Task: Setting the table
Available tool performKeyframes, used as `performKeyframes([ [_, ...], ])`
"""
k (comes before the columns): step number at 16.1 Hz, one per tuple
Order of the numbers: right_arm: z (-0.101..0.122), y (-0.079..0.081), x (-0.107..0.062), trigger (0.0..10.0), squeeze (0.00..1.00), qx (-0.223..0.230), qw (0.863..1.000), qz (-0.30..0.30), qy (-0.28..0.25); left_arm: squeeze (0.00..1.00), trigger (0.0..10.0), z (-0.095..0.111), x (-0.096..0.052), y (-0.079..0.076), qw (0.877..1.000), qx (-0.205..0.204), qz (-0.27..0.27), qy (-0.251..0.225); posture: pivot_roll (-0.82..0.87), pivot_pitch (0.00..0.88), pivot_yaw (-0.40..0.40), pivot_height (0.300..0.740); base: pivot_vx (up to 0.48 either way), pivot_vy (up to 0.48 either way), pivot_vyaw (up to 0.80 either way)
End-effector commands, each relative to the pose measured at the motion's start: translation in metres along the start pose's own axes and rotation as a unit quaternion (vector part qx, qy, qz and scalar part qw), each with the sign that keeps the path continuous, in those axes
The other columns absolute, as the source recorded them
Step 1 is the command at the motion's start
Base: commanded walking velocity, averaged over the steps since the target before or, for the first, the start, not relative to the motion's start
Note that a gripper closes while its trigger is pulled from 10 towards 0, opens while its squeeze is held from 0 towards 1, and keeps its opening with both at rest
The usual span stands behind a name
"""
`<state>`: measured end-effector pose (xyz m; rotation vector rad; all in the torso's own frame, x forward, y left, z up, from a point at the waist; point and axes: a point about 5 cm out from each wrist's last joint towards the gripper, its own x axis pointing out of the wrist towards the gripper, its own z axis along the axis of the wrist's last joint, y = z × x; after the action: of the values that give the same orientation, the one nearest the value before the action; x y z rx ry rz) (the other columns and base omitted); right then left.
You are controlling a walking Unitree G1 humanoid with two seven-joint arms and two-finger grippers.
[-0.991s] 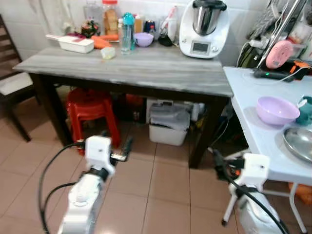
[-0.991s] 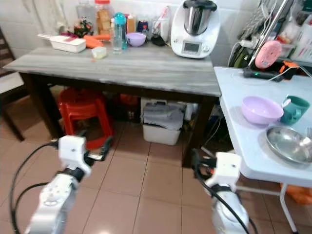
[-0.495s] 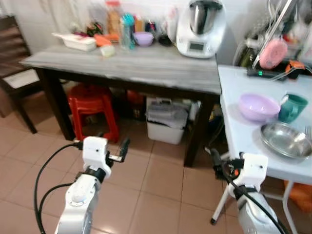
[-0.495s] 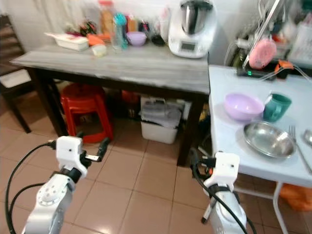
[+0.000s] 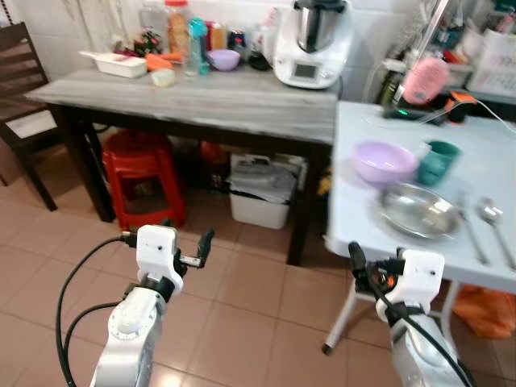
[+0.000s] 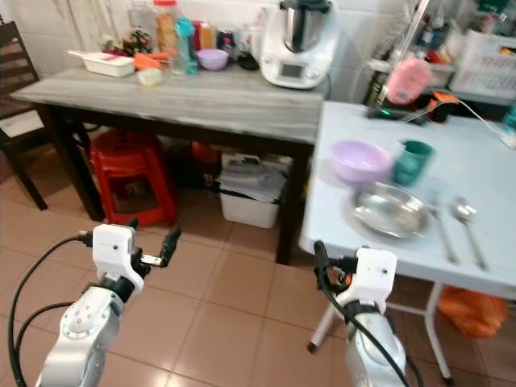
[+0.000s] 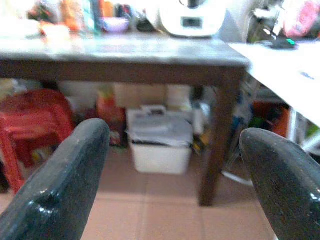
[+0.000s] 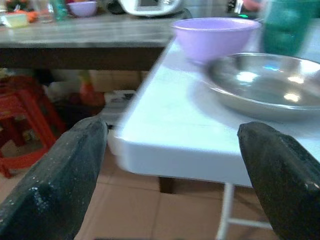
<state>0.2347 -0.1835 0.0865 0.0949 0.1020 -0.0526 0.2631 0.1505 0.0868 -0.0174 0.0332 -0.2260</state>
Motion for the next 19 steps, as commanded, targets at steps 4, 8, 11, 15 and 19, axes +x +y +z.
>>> performKeyframes([
  [4, 0.003, -0.006, 0.000, 10.0, 0.00, -0.004, 1.000, -0.011, -0.002, 0.00, 10.0, 0.005, 0.005, -0.009, 1.000, -0.004, -0.019, -0.008, 0.01, 0.000, -0.024, 0.740, 0.000, -0.340, 0.00],
  [8, 0.004, -0.007, 0.000, 10.0, 0.00, -0.007, 1.000, -0.015, -0.003, 0.00, 10.0, 0.006, 0.005, -0.011, 1.000, -0.008, -0.024, -0.010, 0.00, 0.000, -0.025, 0.740, 0.000, -0.238, 0.00],
  [11, 0.004, -0.009, 0.001, 10.0, 0.00, -0.007, 1.000, -0.021, -0.002, 0.00, 10.0, 0.009, 0.005, -0.010, 0.999, -0.035, -0.035, -0.020, 0.01, 0.000, -0.030, 0.740, 0.000, 0.000, 0.00],
  [15, 0.004, -0.010, 0.002, 10.0, 0.00, -0.008, 1.000, -0.024, -0.001, 0.00, 10.0, 0.010, 0.004, -0.017, 0.997, -0.045, -0.064, -0.021, 0.01, 0.000, -0.030, 0.740, 0.000, 0.000, -0.14],
  [19, 0.006, -0.011, 0.001, 10.0, 0.00, -0.010, 1.000, -0.025, -0.003, 0.00, 10.0, 0.011, 0.004, -0.021, 0.994, -0.060, -0.082, -0.025, 0.00, 0.000, -0.031, 0.740, 0.064, 0.000, -0.10],
])
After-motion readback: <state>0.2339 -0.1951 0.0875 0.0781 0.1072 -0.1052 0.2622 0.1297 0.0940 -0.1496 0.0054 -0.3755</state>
